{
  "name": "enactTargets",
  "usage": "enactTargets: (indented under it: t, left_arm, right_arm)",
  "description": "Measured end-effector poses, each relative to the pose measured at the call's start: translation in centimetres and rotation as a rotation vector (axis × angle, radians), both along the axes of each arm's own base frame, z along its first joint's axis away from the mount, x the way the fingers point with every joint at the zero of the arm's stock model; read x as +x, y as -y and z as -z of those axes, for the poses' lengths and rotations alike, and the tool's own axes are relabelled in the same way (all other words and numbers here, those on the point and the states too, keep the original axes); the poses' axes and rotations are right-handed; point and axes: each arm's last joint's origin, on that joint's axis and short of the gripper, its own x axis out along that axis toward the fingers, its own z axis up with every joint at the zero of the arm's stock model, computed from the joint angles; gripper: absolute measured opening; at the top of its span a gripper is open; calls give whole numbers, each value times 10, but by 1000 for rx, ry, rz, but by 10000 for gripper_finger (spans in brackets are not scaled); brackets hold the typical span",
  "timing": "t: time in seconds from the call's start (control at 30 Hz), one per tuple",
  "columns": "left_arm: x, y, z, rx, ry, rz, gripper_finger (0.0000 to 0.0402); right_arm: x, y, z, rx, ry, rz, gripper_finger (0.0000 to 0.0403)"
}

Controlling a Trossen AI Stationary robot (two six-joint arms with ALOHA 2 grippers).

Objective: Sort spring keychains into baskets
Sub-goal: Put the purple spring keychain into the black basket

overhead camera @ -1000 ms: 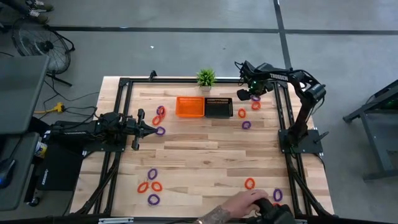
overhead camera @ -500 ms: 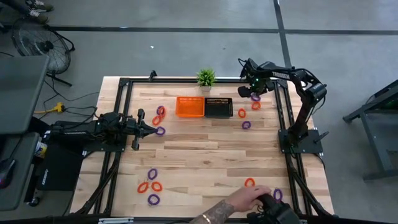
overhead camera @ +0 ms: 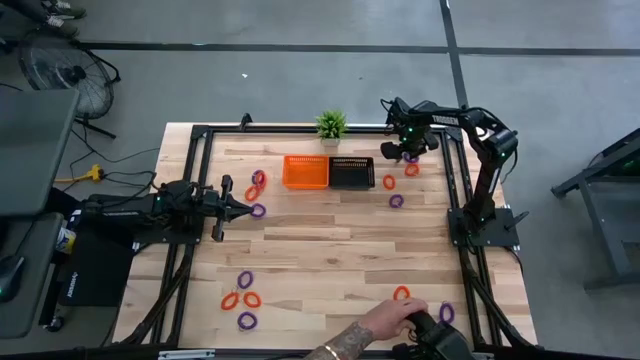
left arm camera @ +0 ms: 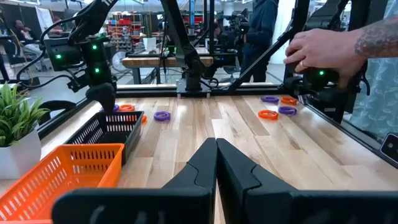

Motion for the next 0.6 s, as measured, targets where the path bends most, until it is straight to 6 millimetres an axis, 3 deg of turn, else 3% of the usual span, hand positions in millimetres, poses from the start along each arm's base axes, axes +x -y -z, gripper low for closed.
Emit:
enactTargets:
  t: [0.33, 0.6]
  left_arm:
    - [0, 0, 0, 0, 0, 0, 1]
    - [0, 0, 0, 0, 0, 0, 1]
  right_arm:
    - [0, 0, 1, 5, -4, -5, 104]
    - [0, 0, 2, 8, 0, -21, 41]
